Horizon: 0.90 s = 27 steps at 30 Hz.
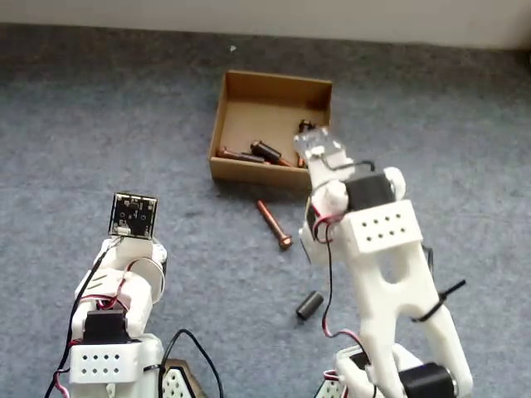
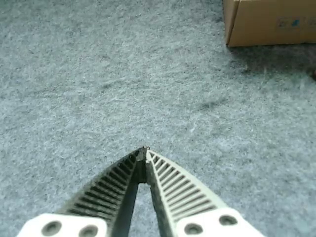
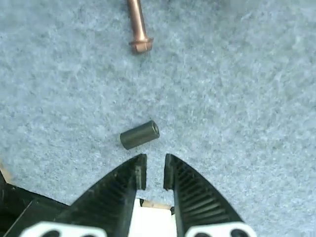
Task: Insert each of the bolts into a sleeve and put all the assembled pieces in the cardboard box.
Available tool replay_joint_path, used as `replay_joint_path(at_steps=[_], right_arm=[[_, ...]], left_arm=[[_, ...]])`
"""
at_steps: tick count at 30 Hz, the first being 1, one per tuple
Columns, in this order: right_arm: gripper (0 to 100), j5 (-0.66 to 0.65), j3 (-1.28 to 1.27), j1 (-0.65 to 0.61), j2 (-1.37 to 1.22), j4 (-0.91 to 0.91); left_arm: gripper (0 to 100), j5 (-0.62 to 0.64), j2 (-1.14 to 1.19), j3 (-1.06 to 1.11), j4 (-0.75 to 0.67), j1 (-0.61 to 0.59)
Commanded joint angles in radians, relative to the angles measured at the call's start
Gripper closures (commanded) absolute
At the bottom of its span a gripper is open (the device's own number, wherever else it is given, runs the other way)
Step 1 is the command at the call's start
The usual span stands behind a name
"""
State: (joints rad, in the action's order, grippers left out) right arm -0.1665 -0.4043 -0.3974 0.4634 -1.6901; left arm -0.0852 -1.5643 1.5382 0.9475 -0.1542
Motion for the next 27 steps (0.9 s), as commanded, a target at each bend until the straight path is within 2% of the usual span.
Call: replay_joint_path(at_steps=[1,8,12,19,22,27], right_arm=[[94.3,0.012,-0.142,0.012,0.110,0.051],[94.6,0.012,-0.386,0.018,0.289,0.108],[94.7,0.012,-0.420,0.076,0.421,0.154],[94.3,0.029,-0.647,0.076,0.481,0.364],[93.4,0.187,-0.728,0.064,0.479,0.444],[80.2,0.416,-0.745,-0.097,0.479,0.469]], left_arm=[[99,-0.008,-0.007,-0.004,-0.020,-0.012],[99,-0.008,-0.007,-0.004,-0.020,-0.012],[99,-0.008,-0.007,-0.004,-0.020,-0.013],[99,-0.008,-0.007,-0.004,-0.021,-0.012],[99,-0.008,-0.007,-0.004,-0.021,-0.012],[99,-0.008,-0.007,-0.004,-0.021,-0.012]])
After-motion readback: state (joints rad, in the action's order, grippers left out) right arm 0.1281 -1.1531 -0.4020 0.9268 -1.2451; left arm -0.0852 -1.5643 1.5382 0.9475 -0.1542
